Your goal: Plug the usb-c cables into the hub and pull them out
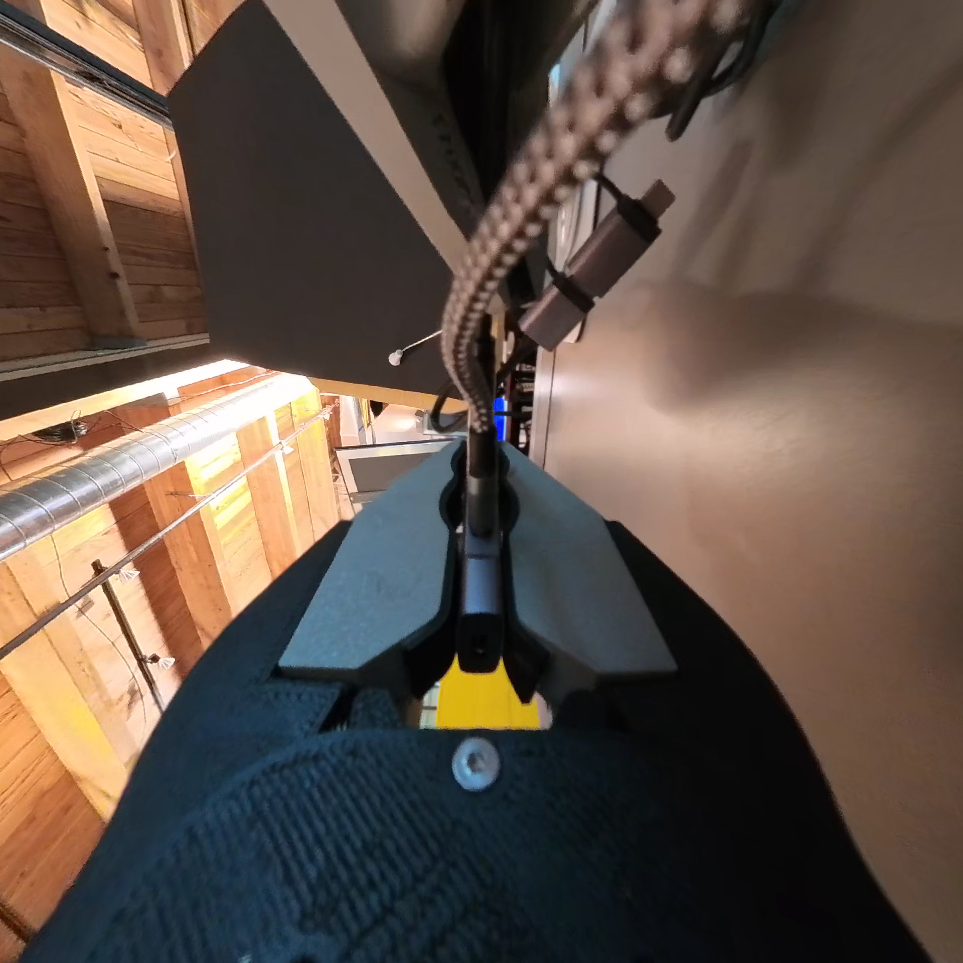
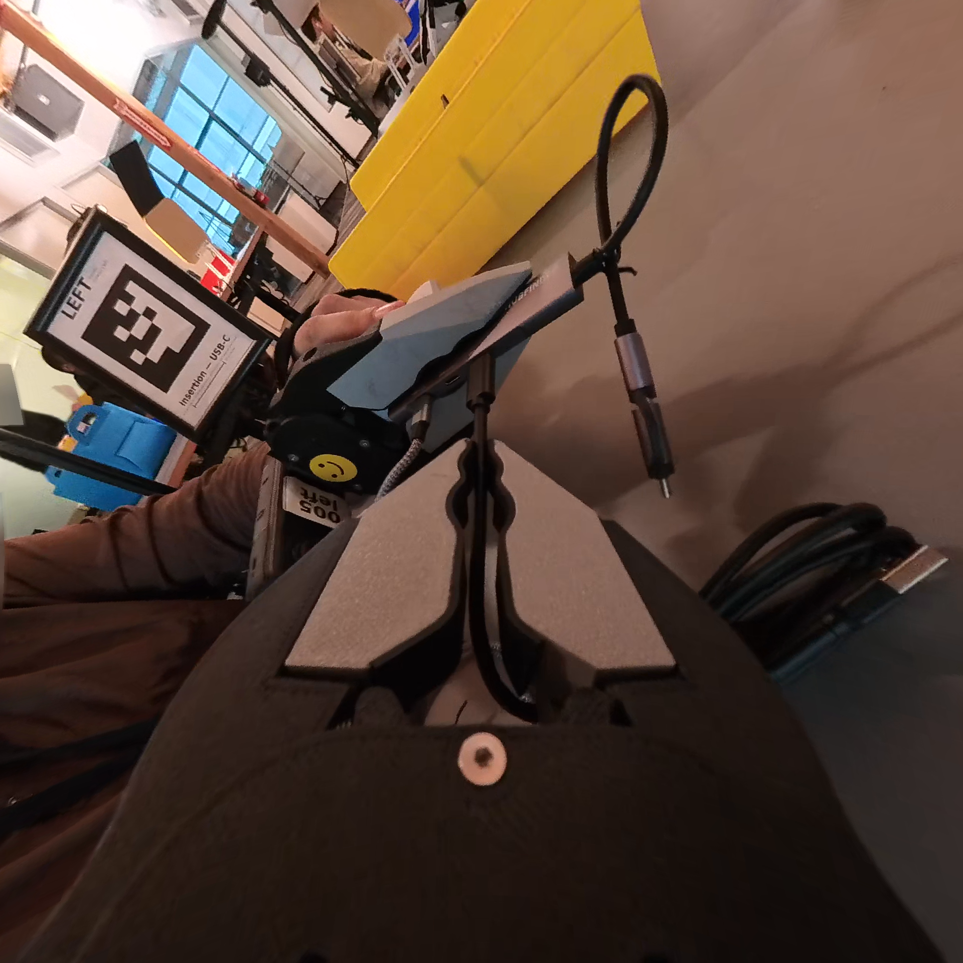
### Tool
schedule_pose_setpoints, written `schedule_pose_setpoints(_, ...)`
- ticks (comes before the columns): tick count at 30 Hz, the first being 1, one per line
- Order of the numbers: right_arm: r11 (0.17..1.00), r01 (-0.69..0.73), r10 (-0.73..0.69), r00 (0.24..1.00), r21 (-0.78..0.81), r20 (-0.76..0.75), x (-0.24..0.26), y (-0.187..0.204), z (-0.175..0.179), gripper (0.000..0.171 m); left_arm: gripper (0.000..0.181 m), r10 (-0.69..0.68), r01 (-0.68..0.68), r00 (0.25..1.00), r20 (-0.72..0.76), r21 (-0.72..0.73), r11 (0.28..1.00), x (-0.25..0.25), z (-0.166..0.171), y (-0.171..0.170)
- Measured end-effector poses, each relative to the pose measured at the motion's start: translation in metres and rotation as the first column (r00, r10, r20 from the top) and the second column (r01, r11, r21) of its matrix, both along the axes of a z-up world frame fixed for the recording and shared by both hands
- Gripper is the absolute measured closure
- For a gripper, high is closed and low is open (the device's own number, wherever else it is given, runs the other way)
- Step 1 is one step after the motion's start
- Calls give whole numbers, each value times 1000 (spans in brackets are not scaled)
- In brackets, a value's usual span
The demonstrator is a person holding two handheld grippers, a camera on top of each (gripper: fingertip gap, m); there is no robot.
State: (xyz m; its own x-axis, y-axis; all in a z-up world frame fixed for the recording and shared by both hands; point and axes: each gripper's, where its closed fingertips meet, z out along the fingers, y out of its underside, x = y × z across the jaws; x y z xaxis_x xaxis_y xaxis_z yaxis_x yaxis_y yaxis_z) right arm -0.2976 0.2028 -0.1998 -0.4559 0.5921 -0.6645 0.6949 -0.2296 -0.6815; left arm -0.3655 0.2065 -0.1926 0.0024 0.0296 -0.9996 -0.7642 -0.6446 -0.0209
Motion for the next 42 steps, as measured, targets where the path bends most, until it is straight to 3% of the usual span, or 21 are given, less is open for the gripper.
schedule_pose_setpoints(22,974,147,-143,989,174,-36,-14,5,-18,171,176,184,-172,976,118,-101,980,-8,-23,-6)
schedule_pose_setpoints(27,988,150,-148,988,26,-45,-17,5,-4,170,176,152,-146,977,153,-46,988,-10,-17,-3)
schedule_pose_setpoints(30,991,128,-129,989,-28,-77,-19,2,7,163,176,87,-90,963,256,2,996,-6,-16,2)
schedule_pose_setpoints(34,979,152,-120,968,135,-221,-16,8,21,151,174,37,-66,889,456,48,997,-15,-23,-4)
schedule_pose_setpoints(36,953,208,-134,941,219,-309,-14,17,33,149,174,-56,24,809,585,62,998,-7,-34,-1)
schedule_pose_setpoints(39,923,287,-156,889,258,-431,-9,30,55,144,174,-108,27,692,714,124,992,-8,-34,-3)
schedule_pose_setpoints(42,896,349,-199,869,274,-453,-8,49,60,142,174,-202,74,521,829,192,979,-2,-33,-4)
